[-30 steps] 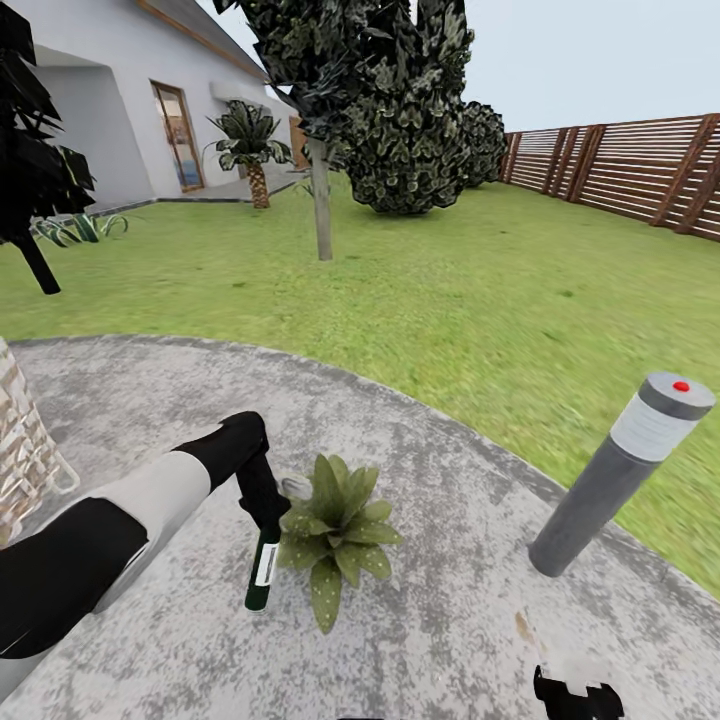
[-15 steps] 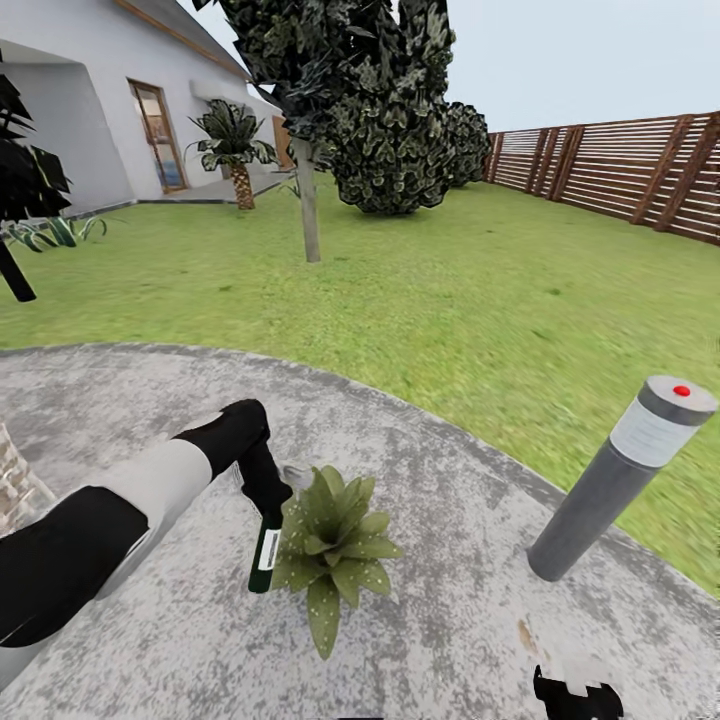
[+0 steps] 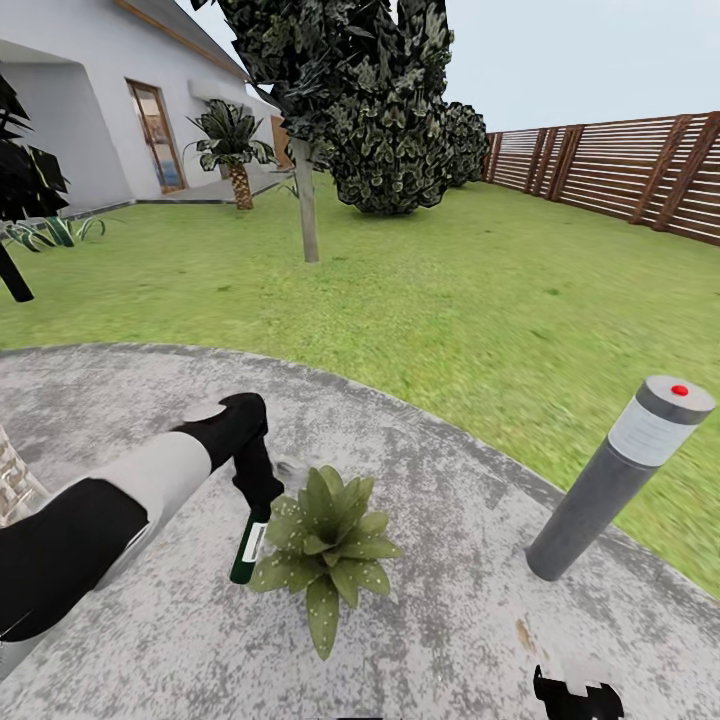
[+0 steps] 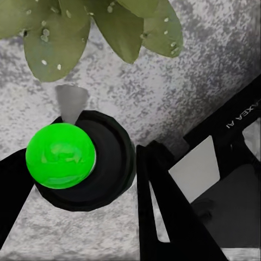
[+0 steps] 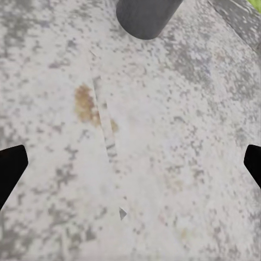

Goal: Pick up the pesticide atomizer in the garden and spray insectifuge to fully cover both potted plants in the garden.

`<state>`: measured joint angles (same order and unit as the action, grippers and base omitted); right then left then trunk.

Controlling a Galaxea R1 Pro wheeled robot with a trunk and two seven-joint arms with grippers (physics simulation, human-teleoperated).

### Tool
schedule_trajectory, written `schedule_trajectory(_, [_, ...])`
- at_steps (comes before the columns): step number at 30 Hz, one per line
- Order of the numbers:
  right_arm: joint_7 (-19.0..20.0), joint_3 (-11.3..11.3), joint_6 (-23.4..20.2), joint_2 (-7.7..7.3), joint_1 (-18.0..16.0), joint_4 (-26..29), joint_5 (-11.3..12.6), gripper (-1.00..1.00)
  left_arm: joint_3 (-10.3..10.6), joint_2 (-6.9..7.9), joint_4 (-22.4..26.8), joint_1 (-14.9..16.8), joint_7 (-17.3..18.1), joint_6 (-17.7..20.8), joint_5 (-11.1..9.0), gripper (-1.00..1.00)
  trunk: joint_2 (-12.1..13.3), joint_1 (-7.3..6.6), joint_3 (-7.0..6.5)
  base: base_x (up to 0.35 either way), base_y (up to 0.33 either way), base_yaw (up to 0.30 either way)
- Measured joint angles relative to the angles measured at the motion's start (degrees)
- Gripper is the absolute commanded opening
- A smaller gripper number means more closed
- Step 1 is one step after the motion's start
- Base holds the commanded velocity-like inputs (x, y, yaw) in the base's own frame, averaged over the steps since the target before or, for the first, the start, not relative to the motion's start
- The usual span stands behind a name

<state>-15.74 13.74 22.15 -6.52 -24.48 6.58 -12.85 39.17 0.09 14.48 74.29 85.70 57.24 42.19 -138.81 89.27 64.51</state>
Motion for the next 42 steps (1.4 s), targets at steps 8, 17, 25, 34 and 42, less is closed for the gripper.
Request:
schedule_trajectory(8, [-0.03, -0.01, 0.01, 0.00, 0.00, 0.01, 0.00, 1.00, 0.10, -0.42, 0.25, 0.03, 2.36, 0.33, 0.55, -1.00, 0.00, 0.00, 0.00, 0.000, -0.088, 0.000])
schedule_trajectory(17, [-0.08, 0.01, -0.01, 0.00, 0.00, 0.00, 0.00, 1.00, 0.10, 0.13, 0.15, 0.42, 2.28, 0.01, 0.62, -1.00, 0.00, -0.01, 0.00, 0.065, -0.030, 0.053])
schedule_trajectory(25, [-0.06, 0.01, -0.01, 0.00, 0.01, 0.01, 0.00, 1.00, 0.29, -0.18, 0.20, 0.31, 2.29, -0.01, 0.64, -1.00, 0.00, -0.02, 0.00, 0.180, 0.226, -0.113])
schedule_trajectory(34, [-0.09, 0.00, 0.00, 0.00, 0.00, 0.00, 0.00, 1.00, 0.34, 0.12, 0.07, -0.29, 2.22, -0.09, 2.48, -1.00, 0.00, 0.00, 0.00, 0.019, 0.024, -0.054])
schedule_trajectory(42, [-0.08, 0.00, -0.01, 0.00, 0.02, 0.02, 0.00, 1.00, 0.42, 0.02, 0.12, -0.54, 2.30, -0.17, 3.42, -1.00, 0.00, -0.01, 0.00, 0.109, 0.168, -0.228])
